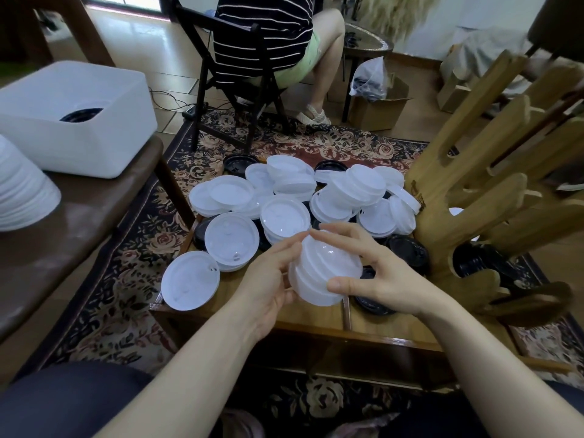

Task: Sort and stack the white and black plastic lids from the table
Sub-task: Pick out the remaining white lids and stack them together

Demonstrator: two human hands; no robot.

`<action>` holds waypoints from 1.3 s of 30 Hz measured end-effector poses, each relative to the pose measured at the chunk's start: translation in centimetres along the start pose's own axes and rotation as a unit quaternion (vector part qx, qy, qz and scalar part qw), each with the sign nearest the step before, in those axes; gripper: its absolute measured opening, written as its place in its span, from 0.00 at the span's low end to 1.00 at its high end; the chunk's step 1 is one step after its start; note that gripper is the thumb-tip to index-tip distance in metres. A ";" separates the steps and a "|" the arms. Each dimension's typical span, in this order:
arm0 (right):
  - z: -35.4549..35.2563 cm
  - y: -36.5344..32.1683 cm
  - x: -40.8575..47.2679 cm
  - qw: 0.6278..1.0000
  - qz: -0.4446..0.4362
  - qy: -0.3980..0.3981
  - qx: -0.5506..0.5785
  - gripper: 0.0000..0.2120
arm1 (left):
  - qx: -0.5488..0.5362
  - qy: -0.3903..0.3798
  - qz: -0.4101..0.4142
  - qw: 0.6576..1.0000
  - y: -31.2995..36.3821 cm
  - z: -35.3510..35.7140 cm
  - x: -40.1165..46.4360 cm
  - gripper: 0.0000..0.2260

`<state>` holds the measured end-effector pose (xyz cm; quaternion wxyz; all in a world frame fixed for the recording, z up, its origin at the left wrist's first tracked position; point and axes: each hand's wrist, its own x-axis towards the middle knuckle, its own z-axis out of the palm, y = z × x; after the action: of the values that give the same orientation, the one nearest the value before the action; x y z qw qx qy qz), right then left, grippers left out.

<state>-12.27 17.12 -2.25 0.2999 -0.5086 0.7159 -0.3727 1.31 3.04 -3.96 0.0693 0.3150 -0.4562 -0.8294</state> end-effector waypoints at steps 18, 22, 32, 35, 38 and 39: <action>0.8 0.5 0.2 0.998 0.016 0.054 -0.010 0.36 | -0.017 -0.019 0.050 0.998 -0.1 0.2 0.2 0.17; 1.2 0.8 0.1 0.998 0.009 0.060 -0.016 0.37 | -0.006 -0.024 0.044 0.999 -0.2 -0.2 0.3 0.17; -0.6 4.8 0.4 0.981 0.113 0.129 -0.088 0.42 | -0.078 0.088 0.081 0.990 -0.2 -1.8 1.4 0.18; 0.4 6.1 0.7 0.970 0.122 0.114 -0.176 0.45 | -0.097 0.111 0.080 0.986 -0.2 -2.1 1.7 0.18; 1.6 6.6 1.4 0.956 0.127 0.108 -0.240 0.51 | -0.096 0.109 0.077 0.986 -0.3 -1.9 1.8 0.17; 2.0 6.7 1.6 0.951 0.126 0.109 -0.262 0.53 | -0.096 0.107 0.075 0.987 -0.3 -1.9 1.8 0.17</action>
<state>-14.55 16.54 -9.03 0.1210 -0.4311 0.8748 -0.1848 1.06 1.10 -5.74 0.2092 0.3585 -0.3869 -0.8234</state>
